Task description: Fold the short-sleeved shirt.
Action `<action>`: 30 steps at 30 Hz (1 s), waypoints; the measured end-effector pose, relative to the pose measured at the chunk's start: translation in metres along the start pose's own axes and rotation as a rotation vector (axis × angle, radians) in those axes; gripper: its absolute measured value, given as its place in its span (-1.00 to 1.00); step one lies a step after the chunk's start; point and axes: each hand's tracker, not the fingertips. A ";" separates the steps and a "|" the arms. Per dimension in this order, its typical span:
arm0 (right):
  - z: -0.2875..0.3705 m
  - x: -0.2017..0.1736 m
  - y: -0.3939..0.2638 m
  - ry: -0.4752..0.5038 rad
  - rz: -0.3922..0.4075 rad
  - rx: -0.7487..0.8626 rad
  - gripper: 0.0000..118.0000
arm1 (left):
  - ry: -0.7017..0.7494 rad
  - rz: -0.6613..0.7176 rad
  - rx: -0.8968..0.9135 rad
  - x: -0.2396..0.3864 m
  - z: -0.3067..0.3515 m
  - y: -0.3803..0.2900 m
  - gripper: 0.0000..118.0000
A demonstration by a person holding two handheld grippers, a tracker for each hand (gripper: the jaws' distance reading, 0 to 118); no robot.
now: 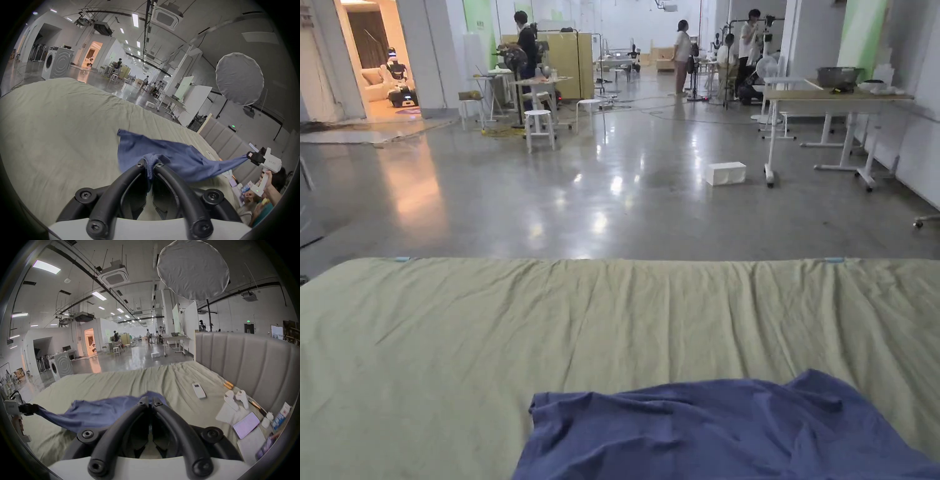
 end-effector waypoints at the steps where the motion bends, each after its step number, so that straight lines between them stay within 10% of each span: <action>1: 0.013 0.004 -0.007 -0.025 0.012 0.014 -0.96 | 0.001 0.001 -0.016 -0.002 0.015 -0.007 -0.89; 9: 0.089 0.044 -0.084 -0.099 -0.143 -0.145 -0.96 | 0.084 0.029 -0.104 -0.020 0.114 -0.063 -0.89; 30: 0.123 0.063 -0.186 -0.133 -0.077 -0.409 -0.96 | 0.163 -0.049 -0.336 -0.034 0.133 -0.122 -0.89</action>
